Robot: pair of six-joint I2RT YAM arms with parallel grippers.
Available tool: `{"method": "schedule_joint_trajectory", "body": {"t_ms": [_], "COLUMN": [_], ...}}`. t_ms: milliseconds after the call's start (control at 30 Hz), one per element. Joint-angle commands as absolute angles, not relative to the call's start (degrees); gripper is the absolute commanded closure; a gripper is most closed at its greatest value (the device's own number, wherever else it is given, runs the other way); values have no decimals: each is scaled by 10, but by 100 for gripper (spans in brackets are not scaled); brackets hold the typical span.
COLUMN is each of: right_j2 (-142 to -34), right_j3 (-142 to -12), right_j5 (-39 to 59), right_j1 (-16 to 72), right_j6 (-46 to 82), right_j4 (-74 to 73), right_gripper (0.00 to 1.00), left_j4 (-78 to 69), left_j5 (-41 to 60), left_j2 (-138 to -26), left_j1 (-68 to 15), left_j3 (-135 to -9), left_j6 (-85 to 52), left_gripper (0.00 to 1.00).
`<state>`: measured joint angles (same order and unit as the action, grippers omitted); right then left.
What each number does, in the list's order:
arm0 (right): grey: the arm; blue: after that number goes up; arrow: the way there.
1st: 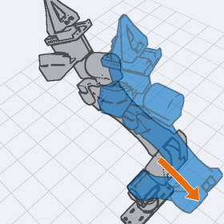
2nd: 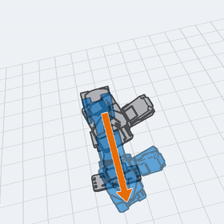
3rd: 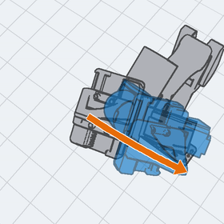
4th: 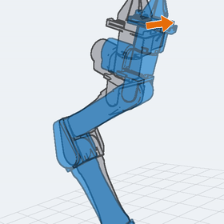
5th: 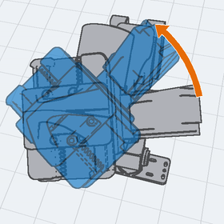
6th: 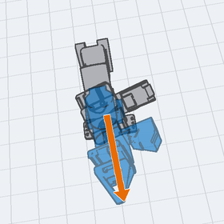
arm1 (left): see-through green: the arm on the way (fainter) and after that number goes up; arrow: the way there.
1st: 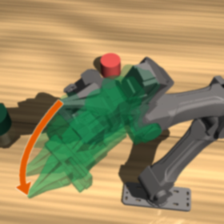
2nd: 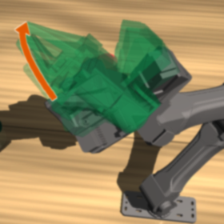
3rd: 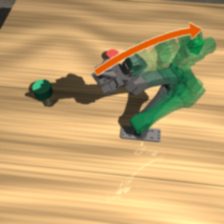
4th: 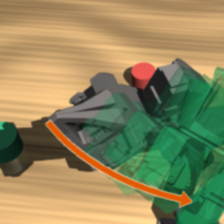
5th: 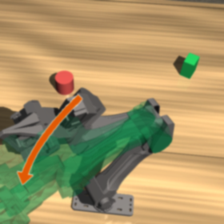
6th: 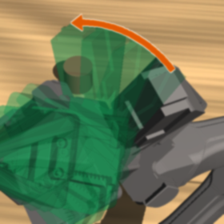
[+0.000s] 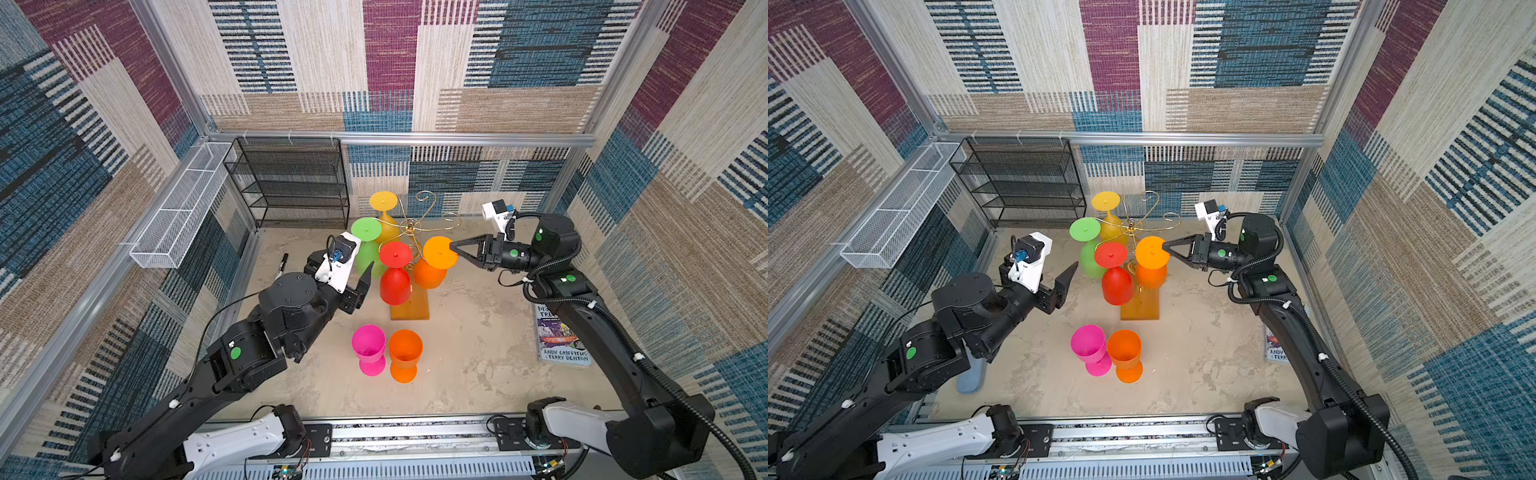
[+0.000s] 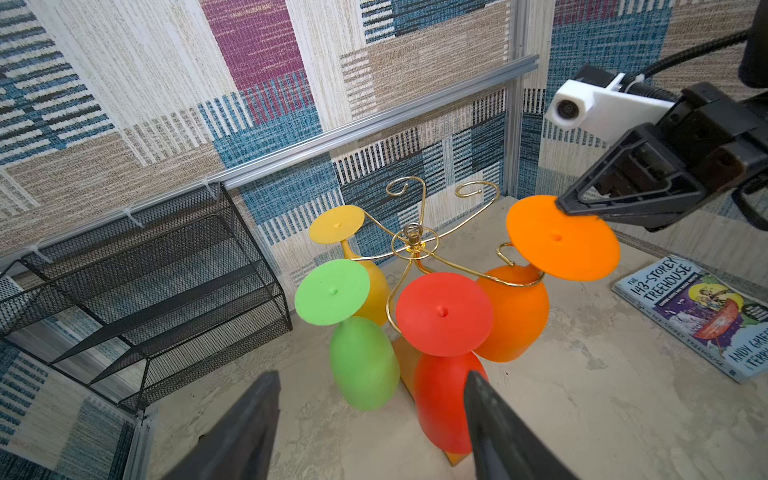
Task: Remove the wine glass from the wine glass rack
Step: 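Align the right gripper around the orange glass's foot on the rack, then close the right gripper on the orange glass's foot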
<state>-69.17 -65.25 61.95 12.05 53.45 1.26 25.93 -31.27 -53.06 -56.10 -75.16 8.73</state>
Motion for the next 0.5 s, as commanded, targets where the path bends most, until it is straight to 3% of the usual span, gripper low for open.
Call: {"method": "schedule_joint_trajectory", "body": {"t_ms": [0, 467], "right_j2": [-694, -737], "right_j3": [-660, -702], "right_j5": [628, 622], "right_j1": [124, 135], "right_j6": [529, 525], "right_j4": [5, 23], "right_gripper": [100, 100], "left_j4": [236, 237], "left_j5": [-312, -314], "left_j2": [-532, -523], "left_j1": [-560, -556], "left_j3": [-750, -744], "left_j6": [93, 93], "left_gripper": [28, 28]}}
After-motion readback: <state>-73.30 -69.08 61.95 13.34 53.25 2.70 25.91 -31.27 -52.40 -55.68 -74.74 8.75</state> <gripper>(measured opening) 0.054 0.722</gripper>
